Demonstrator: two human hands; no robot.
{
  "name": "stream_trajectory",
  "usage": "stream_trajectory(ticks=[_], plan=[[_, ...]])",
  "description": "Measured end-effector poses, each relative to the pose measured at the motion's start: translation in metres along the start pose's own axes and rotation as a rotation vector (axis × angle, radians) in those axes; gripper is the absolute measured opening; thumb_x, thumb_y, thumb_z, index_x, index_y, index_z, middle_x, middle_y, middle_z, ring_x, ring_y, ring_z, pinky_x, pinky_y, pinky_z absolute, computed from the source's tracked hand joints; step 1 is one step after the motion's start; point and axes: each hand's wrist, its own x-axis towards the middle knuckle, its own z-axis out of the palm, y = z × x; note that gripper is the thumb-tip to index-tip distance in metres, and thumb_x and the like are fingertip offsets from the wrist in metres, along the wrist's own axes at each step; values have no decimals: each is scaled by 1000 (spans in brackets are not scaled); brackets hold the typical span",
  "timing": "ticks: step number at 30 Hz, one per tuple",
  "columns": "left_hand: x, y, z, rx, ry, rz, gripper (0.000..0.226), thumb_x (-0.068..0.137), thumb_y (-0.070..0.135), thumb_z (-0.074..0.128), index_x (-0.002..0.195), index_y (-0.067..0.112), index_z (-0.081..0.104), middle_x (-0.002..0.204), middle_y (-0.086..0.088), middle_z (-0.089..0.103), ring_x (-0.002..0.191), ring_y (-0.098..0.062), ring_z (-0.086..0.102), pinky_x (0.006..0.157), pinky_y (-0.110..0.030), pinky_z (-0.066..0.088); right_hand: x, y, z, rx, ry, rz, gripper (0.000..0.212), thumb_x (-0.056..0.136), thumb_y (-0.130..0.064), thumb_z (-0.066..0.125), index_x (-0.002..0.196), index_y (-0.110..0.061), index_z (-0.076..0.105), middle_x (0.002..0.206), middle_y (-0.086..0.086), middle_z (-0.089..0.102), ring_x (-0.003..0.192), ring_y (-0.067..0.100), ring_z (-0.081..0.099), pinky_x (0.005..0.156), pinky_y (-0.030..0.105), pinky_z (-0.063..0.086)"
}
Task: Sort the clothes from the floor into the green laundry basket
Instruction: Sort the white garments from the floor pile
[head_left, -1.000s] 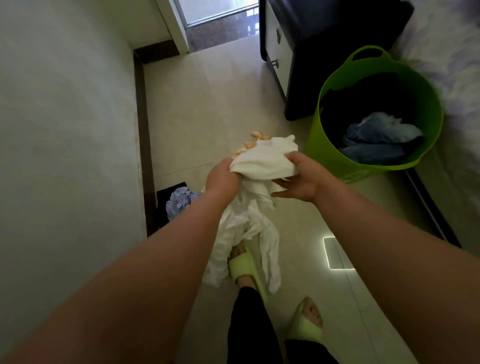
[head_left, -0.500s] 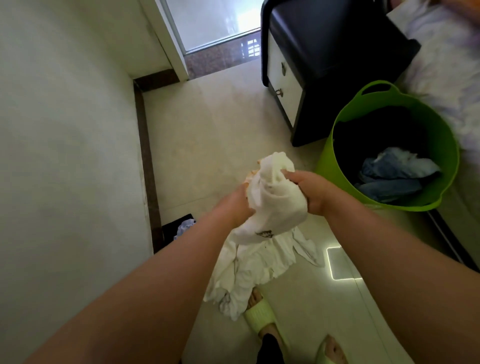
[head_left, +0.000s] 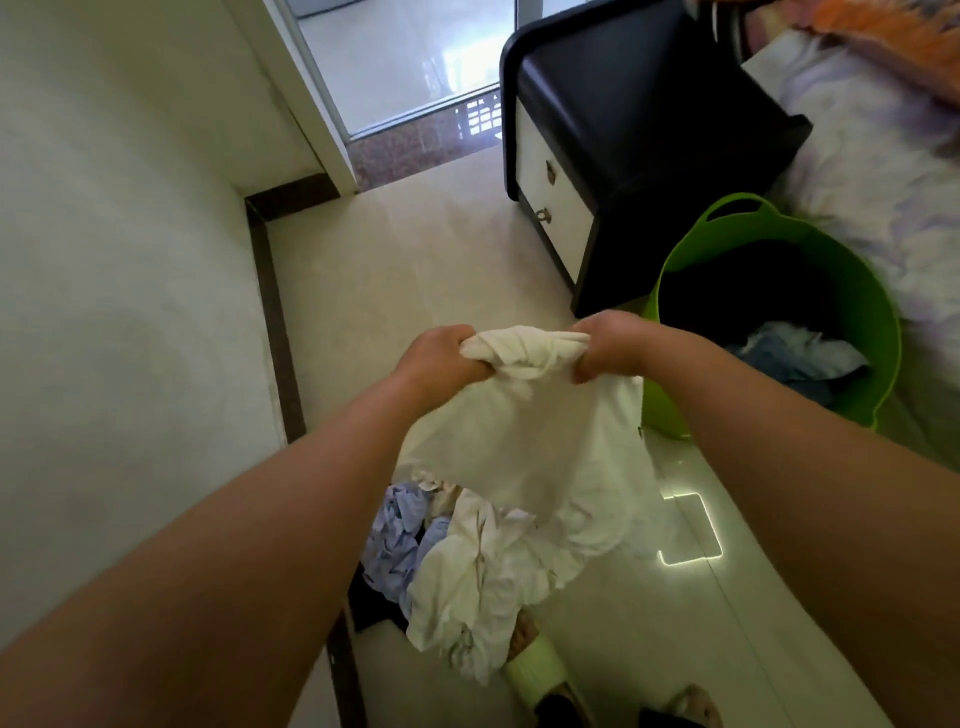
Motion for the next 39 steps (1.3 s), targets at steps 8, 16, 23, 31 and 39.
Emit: stream_trajectory(ticks=[8, 16, 23, 31, 39], plan=[[18, 54, -8, -159, -151, 81, 29, 83, 30, 70, 108, 17, 63, 95, 0, 65, 83, -15, 60, 69, -25, 48, 32, 29, 20, -57, 283, 203, 23, 89, -18, 49, 99, -14, 69, 104, 10, 66, 92, 29, 62, 70, 30, 46], [26, 95, -52, -268, -370, -5, 32, 85, 30, 70, 110, 11, 66, 100, -9, 69, 89, -23, 65, 85, -39, 55, 17, 36, 19, 187, 42, 3, 30, 81, -7, 65, 111, -8, 64, 109, 11, 63, 98, 27, 59, 86, 34, 47], [57, 71, -32, 67, 415, -70, 61, 89, 41, 62, 144, 28, 38, 139, -9, 45, 129, -28, 41, 105, -40, 38, 8, 20, -8, 1047, -189, 16, 45, 68, 2, 57, 112, -6, 62, 108, 14, 67, 99, 34, 63, 92, 45, 52], [-12, 18, 63, -175, -117, -91, 62, 82, 59, 59, 136, 30, 47, 121, 9, 62, 108, -12, 60, 87, -30, 48, 8, 20, -16, 1286, -331, 104, 25, 94, -5, 46, 116, 1, 56, 103, 16, 66, 94, 29, 64, 84, 41, 52], [-10, 30, 94, -182, -222, -137, 83, 79, 18, 77, 147, 11, 30, 149, -5, 39, 138, -19, 37, 98, -15, 37, -6, 9, -23, 1080, -567, 20, 48, 87, -26, 61, 126, 0, 52, 116, 18, 64, 110, 35, 61, 98, 50, 47]])
